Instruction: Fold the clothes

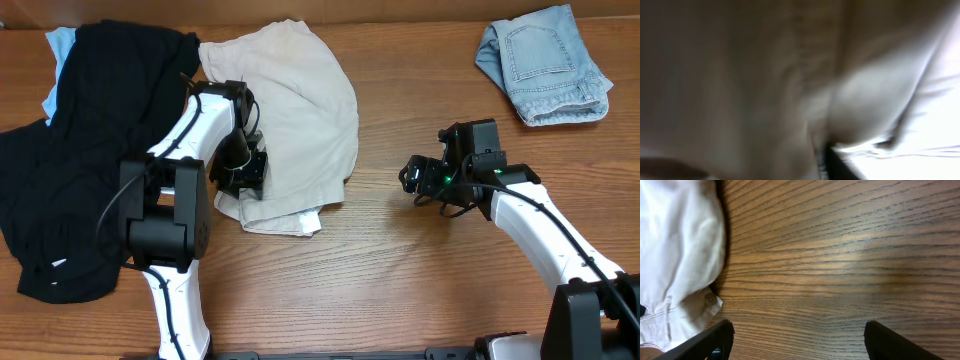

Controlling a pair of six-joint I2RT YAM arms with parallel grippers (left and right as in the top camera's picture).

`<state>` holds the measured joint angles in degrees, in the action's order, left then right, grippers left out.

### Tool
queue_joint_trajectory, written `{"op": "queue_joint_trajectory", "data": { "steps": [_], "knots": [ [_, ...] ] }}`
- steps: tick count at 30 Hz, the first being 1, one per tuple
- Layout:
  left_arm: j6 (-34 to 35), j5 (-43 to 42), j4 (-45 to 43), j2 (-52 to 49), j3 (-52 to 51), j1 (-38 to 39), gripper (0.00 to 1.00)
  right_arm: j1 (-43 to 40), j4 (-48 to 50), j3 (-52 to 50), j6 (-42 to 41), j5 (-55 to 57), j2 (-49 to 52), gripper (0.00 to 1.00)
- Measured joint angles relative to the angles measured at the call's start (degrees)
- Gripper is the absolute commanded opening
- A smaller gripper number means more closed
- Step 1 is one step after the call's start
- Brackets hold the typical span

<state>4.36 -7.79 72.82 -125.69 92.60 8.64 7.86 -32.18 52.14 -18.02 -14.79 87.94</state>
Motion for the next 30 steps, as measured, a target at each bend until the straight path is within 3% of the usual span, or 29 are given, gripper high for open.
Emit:
{"op": "queue_joint_trajectory", "data": {
  "steps": [7,14,21,30],
  "knots": [
    [-0.02,-0.24,2.08,0.02,2.4,0.0,0.04,0.0,0.13,0.0,0.0,0.0,0.0,0.87],
    [-2.32,-6.1,6.91,0.0,17.79,1.51,0.04,-0.07,0.37,0.83,0.0,-2.05,0.0,0.87],
    [-4.63,-11.15,2.89,0.0,30.91,10.43,0.05,-3.78,-8.37,7.93,0.09,-4.28,-1.05,0.87],
    [-4.98,-12.44,-7.89,-0.04,31.52,26.73,0.05,-15.04,-21.42,20.26,1.33,-4.72,-9.55,0.91]
  ]
}}
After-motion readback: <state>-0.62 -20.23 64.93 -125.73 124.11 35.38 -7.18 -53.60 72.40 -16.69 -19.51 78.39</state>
